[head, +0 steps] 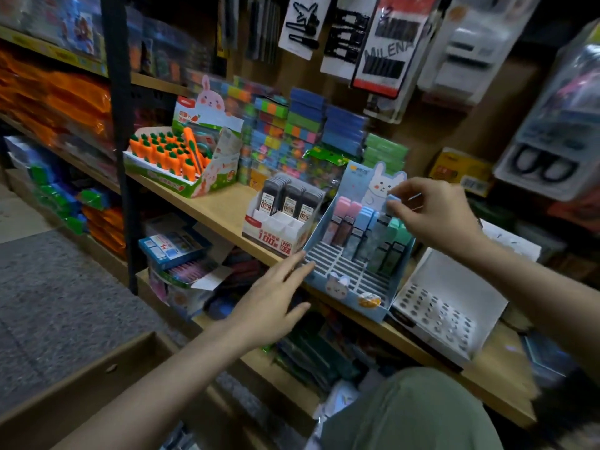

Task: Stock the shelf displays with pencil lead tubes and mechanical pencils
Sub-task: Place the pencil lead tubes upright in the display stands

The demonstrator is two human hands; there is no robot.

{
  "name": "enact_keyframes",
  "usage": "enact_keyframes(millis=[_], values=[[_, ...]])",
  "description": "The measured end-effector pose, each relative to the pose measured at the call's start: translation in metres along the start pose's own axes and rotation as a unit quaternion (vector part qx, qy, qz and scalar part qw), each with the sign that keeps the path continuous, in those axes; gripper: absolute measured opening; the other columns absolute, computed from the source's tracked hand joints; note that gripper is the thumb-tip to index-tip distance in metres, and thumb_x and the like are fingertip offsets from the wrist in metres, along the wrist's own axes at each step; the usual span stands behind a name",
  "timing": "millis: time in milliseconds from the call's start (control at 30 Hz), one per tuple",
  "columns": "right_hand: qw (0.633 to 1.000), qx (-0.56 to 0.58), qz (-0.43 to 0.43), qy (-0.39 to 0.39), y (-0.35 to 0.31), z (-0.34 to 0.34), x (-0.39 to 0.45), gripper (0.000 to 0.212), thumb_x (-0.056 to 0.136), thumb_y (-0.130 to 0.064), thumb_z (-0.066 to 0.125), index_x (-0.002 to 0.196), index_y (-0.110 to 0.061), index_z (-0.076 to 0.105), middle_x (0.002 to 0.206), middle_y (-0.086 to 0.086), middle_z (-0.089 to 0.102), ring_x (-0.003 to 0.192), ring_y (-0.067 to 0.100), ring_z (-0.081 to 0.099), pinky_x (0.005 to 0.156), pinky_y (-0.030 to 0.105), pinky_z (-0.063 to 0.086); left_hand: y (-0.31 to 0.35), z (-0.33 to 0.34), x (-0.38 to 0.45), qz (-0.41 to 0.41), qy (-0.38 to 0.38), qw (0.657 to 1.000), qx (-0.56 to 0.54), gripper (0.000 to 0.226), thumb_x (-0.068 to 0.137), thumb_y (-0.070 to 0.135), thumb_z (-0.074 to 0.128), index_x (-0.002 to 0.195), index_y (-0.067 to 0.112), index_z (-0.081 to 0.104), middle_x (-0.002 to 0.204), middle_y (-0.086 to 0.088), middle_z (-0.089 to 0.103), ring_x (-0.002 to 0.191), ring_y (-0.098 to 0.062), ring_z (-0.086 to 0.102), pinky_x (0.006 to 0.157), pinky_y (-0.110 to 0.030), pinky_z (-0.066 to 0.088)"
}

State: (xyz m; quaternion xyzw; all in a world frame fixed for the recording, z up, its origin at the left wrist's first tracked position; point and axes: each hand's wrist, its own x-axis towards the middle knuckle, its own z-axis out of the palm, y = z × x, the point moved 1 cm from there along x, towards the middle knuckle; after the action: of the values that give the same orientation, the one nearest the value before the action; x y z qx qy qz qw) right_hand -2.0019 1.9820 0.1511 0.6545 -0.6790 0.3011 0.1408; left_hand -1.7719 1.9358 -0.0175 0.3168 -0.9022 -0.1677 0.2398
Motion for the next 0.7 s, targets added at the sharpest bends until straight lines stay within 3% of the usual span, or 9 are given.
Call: enact_keyframes(millis=[67,233,500,700], values=[[1.000,-0.019,-0.013,-0.004,0.003,0.008,-0.002,0.011,0.089,-0.020,0.070,0.097,-0.013,0.073,0.085,0.000,0.072,0.066,0.002,0.063,0.063,0.014,0.047,0.002,0.000,-0.001,0.006,0.006,0.999,0.053,0.069,0.098,0.040,0.049,0.154,0.031,0.011,0.160,0.015,-0.008,0.148,-0.010,0.000,0.120,-0.037,0.019],[0.998,-0.053,-0.016,-0.023,0.004,0.027,-0.005,0.014,0.090,-0.022,0.067,0.098,-0.011,0.073,0.092,0.003,0.074,0.082,0.017,0.067,0.078,0.042,0.055,0.004,0.005,-0.001,-0.012,-0.007,0.998,0.056,0.072,0.098,0.040,0.049,0.154,0.034,0.005,0.158,0.014,-0.023,0.149,-0.015,-0.001,0.118,-0.039,0.026],[0.995,-0.090,0.005,-0.034,0.014,0.032,-0.002,0.015,0.088,-0.029,0.069,0.097,-0.017,0.071,0.091,-0.001,0.072,0.082,0.015,0.062,0.075,0.035,0.053,0.001,0.007,0.000,-0.014,-0.020,1.000,0.020,0.075,0.097,0.037,0.052,0.154,0.038,0.002,0.156,0.018,-0.029,0.149,-0.015,0.002,0.115,-0.039,0.031],[0.990,-0.138,-0.008,0.006,0.016,0.045,-0.009,0.015,0.082,-0.029,0.077,0.089,-0.016,0.075,0.096,0.005,0.062,0.097,0.025,0.055,0.082,0.044,0.046,0.000,0.007,-0.002,-0.007,-0.019,0.999,0.026,0.075,0.098,0.034,0.052,0.154,0.037,0.002,0.156,0.017,-0.028,0.149,-0.013,0.000,0.114,-0.039,0.034]])
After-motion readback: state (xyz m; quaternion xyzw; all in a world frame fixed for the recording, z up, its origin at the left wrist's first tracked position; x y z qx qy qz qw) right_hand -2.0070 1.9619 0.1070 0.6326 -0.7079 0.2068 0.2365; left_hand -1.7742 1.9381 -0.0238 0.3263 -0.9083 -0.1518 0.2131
